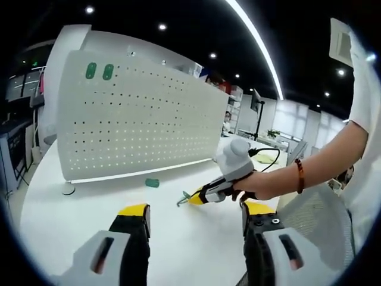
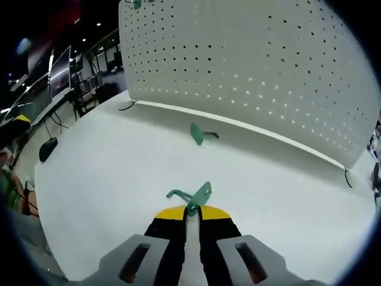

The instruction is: Insert the hook assembly into the mounting plate slot until the hook locks in place.

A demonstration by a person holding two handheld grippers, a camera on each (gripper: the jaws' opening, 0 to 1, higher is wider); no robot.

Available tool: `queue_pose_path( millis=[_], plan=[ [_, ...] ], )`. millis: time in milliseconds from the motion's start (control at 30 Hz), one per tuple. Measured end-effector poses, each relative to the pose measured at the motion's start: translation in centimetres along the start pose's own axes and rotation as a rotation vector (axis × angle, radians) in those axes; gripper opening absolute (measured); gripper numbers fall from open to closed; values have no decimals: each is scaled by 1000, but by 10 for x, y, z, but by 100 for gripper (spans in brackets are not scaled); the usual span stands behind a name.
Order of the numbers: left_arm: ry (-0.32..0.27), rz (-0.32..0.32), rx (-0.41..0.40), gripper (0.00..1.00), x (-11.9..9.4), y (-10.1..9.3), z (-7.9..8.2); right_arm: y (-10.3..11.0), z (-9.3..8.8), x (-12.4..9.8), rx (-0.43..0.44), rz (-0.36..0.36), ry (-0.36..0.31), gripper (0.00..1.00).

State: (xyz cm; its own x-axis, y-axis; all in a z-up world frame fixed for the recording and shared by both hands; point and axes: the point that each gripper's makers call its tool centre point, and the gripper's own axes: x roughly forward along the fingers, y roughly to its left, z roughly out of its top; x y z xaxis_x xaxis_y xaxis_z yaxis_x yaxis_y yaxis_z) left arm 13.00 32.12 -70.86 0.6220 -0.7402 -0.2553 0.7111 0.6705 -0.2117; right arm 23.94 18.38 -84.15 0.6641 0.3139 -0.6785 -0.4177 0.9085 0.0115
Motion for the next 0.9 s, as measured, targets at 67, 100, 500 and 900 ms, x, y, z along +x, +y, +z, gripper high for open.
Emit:
queue_pose_path(
  millis=[67, 100, 500, 900],
  plan=[
    [-2, -3, 1, 63, 0, -1, 1, 0, 1, -1, 5, 3, -5, 5],
    [-4, -4, 2, 63, 0, -1, 2, 0, 1, -1, 10, 4, -4, 5],
    [-7, 2, 11, 63, -3, -4, 3, 7, 10, -11, 66, 24, -9, 2],
    [2, 18, 41, 61, -7, -8, 4, 22, 23, -29, 94, 80, -24, 2]
  ],
)
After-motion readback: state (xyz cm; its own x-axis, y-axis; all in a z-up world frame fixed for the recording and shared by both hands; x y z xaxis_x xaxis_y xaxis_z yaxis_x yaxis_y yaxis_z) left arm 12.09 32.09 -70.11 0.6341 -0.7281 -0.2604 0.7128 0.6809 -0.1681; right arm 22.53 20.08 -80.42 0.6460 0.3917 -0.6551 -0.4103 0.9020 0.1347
